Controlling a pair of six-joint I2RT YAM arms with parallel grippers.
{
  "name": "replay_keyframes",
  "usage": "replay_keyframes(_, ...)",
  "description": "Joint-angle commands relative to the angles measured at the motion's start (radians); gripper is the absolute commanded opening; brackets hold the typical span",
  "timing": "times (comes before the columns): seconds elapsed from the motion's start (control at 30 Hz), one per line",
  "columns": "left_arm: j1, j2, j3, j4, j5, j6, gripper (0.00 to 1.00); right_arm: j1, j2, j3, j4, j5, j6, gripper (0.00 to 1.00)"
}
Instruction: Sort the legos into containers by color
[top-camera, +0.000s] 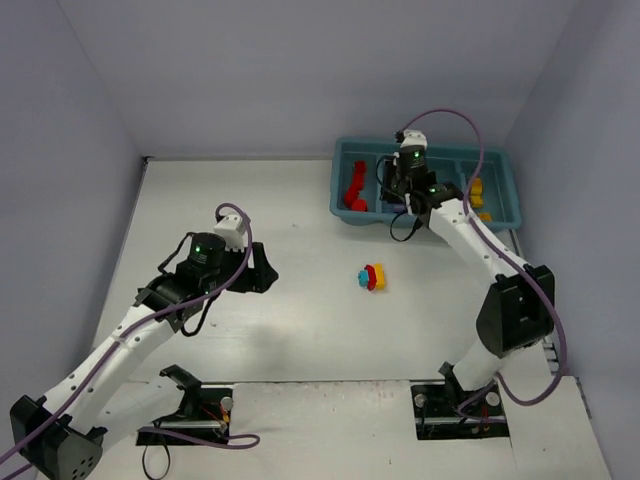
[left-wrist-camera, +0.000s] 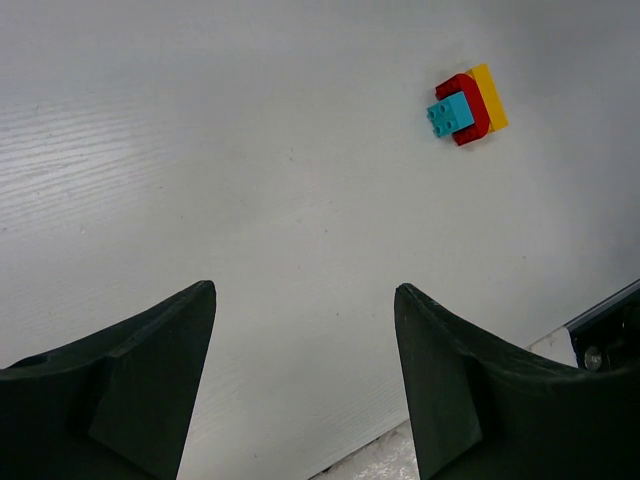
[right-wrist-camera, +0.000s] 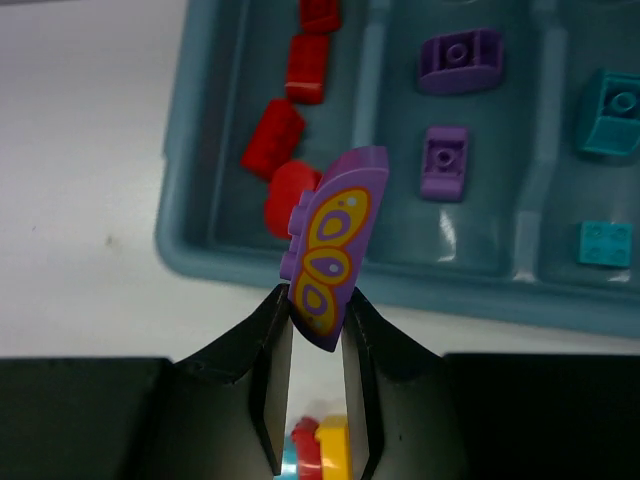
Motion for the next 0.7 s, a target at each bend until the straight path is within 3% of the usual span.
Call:
replay_keyframes(0.0,0.01,-0.045,0.009,-0.002,0.0,-0.027,0.66,-0.078,0.101,0.113,0.013,-0.052,-0.061,0.01)
replay_keyframes(0.13,0.01,-0.074,-0.003,-0.016,0.011,-0.053,0.66,-0.149,0.256,0.23,0.009,-0.077,-0.078,0.06)
replay_keyframes(0.17,0.009,-0.079,-0.011,-0.014,0.013,-0.065,0.66,-0.17,0.279,0.25,0.006,-0.077,-0.086,0.14)
replay_keyframes(0.33,0.009,-0.108,-0.028,-0.008,0.019,-0.084,0.66,-0.204,0.379,0.365,-0.007,-0.098,-0.084,0.36)
replay_keyframes(0.37,0.009,-0.108,-0.03,-0.008,0.019,-0.084,0.66,-0.209,0.382,0.374,-0.007,-0.101,-0.087,0.43)
replay_keyframes(0.53,0.009,-0.094,-0.036,0.007,0.019,-0.087,0.66,-0.208,0.328,0.345,-0.011,-0.118,-0.107,0.51)
replay_keyframes(0.67,0.01,-0.054,-0.03,0.039,0.04,-0.088,0.66,-0.197,0.197,0.212,-0.016,-0.15,-0.09,0.52)
